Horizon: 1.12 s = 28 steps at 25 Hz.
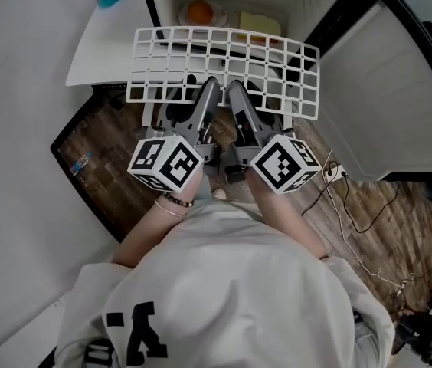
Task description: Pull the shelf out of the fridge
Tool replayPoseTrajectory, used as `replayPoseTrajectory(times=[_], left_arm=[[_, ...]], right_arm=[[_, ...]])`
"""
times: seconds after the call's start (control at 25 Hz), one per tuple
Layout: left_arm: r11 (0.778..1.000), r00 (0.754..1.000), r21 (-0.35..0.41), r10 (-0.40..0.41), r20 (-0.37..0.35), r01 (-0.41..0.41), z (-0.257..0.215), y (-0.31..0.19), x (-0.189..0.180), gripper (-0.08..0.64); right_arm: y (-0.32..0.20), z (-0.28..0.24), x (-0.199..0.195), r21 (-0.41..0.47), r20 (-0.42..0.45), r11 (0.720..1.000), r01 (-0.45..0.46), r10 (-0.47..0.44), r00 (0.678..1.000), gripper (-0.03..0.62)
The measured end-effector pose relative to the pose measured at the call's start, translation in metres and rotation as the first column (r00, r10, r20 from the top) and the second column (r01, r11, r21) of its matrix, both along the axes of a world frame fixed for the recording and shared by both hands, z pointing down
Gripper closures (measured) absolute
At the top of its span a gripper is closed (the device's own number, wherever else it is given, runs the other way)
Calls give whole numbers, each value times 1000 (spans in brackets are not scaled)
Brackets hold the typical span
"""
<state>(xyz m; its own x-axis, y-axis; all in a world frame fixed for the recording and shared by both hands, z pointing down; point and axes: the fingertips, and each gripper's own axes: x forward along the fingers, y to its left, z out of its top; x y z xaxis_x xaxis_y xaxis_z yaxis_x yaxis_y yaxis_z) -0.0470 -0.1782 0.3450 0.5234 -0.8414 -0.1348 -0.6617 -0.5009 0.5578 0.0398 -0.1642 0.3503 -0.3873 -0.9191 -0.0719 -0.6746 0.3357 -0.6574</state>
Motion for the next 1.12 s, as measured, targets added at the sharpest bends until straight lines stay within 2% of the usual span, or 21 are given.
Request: replayPoseTrajectory(times=[0.24,0.8,1.12], left_arm=[[1000,1000,12,-20,-8,20,-3,27,-1,347],[1000,1000,28,-4,-21,5,-12,28,-4,348],[1000,1000,9,0,-25,0,-11,36,-37,351]], right_arm=[[25,-4,0,20,-3,1000,21,-21,1000,442],[26,-13,-4,45,-16,999,17,-16,1000,443],[34,-13,-37,29,-9,999,15,-14,1000,443]])
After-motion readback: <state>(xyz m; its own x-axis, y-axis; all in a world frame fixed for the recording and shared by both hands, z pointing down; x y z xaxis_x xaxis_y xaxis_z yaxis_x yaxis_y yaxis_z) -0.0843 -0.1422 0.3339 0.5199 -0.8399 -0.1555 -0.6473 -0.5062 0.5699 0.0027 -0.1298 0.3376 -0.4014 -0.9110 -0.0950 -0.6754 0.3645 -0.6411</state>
